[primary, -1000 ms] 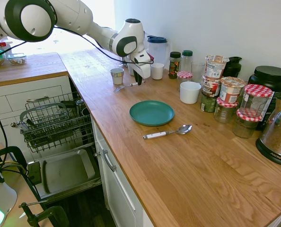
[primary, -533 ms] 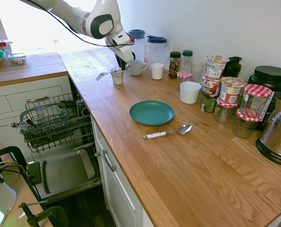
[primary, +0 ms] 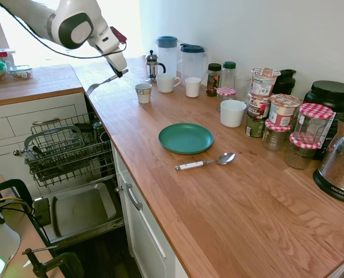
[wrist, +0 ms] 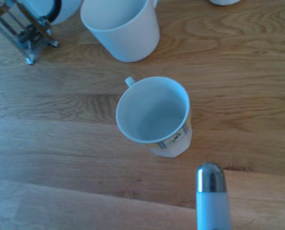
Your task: Put the fork in the dishwasher
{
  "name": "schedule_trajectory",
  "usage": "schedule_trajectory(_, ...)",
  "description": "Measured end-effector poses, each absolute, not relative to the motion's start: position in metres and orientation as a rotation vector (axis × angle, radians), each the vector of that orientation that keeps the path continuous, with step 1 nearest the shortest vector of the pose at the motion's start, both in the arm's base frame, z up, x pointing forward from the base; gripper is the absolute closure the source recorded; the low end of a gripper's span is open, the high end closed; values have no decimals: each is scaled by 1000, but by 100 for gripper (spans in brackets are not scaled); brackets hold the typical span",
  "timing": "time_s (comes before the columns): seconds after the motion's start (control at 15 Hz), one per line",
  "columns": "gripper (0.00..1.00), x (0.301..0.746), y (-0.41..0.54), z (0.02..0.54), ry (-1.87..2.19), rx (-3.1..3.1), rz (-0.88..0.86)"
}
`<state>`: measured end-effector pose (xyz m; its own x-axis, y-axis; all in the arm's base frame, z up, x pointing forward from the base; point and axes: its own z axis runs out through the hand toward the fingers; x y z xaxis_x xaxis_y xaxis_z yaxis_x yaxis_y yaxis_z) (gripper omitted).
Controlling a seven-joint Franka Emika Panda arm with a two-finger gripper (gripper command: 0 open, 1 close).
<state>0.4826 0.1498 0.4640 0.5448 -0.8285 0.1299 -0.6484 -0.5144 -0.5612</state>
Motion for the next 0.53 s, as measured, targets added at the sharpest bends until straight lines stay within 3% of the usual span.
schedule_trajectory(0.07, 100, 458, 153, 461, 1175, -2342, -541)
schedule_trajectory(0.53, 100, 411, 206, 448, 983, -2362, -601)
